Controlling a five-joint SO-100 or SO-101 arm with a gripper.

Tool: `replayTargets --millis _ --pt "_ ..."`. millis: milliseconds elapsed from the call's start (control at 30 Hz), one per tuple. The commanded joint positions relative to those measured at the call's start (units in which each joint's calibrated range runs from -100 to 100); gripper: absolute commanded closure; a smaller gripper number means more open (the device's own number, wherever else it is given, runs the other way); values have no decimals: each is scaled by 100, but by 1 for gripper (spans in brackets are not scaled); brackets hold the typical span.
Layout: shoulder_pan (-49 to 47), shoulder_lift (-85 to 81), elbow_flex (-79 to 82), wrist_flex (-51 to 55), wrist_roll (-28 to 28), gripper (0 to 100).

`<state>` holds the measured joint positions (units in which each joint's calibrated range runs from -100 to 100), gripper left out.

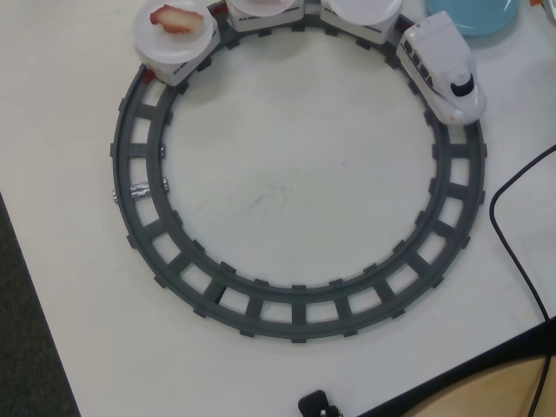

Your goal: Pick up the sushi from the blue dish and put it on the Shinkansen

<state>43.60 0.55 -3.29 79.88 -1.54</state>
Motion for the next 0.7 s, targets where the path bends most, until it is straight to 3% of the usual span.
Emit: replayTargets --millis 0,333,667 --pt "-20 -360 -21 10 -24 97" --pt "-82 -426 -21 -33 -24 97" --pt "-997 -443 6 -761 18 97"
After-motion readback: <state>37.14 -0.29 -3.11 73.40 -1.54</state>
